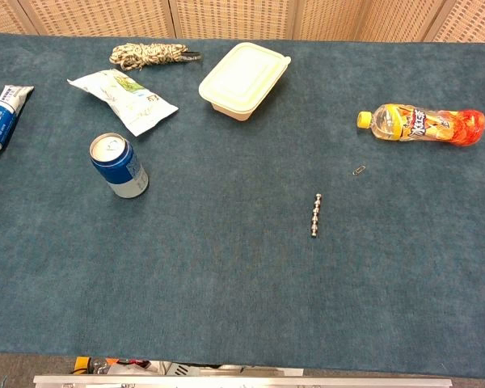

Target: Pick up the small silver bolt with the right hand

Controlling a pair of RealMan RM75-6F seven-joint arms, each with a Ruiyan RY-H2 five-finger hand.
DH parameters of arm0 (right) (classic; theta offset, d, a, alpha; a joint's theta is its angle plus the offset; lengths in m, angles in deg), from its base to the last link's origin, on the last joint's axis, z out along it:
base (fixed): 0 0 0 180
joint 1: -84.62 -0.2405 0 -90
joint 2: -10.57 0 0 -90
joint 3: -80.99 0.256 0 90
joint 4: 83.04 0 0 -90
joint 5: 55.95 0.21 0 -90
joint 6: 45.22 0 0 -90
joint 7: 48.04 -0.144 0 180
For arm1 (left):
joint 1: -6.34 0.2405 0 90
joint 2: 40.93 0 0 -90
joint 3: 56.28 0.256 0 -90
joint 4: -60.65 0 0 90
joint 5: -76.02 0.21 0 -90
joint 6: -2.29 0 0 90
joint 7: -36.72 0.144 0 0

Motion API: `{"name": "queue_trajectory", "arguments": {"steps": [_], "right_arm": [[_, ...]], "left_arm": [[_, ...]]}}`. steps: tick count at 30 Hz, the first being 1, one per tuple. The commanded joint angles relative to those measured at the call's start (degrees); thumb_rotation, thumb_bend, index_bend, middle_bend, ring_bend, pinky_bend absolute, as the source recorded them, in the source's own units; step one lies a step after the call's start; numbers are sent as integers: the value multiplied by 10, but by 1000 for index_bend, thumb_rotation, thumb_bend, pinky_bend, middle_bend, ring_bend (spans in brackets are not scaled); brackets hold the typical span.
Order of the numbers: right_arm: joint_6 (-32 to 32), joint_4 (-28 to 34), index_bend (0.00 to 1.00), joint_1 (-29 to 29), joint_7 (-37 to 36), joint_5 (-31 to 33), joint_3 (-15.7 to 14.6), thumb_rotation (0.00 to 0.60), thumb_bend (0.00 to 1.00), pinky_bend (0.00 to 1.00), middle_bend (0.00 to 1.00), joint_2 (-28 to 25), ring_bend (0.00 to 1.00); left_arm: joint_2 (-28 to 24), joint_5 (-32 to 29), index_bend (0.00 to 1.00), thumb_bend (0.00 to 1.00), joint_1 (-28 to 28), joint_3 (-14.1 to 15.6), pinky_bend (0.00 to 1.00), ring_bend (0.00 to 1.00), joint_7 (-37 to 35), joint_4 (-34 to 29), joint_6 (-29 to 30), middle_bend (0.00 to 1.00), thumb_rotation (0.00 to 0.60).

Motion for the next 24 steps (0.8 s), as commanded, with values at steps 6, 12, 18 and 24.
{"name": "queue_trajectory", "arguments": {"steps": [6, 12, 18, 24], "right_arm": [[5, -3, 309, -5, -16, -18, -1, 600, 62, 335, 329, 1, 238], [-12, 1, 309, -29, -55, -56, -3, 600, 84, 360, 336, -4, 249], [-69, 10, 325, -80, -50, -101, -8, 600, 156, 773, 534, -3, 575], [-140, 5, 420, -142, -30, -143, -12, 600, 169, 996, 788, 18, 809]], "left_arm": [[-1, 3, 0, 239, 1, 1, 0, 0, 0, -3, 3, 0, 600], [-2, 6, 0, 239, 4, 3, 0, 0, -2, -3, 6, 0, 600], [-4, 6, 0, 239, 5, 5, 0, 0, -3, -6, 4, 0, 600], [-7, 6, 0, 239, 8, 5, 0, 0, -5, -6, 7, 0, 600]]}}
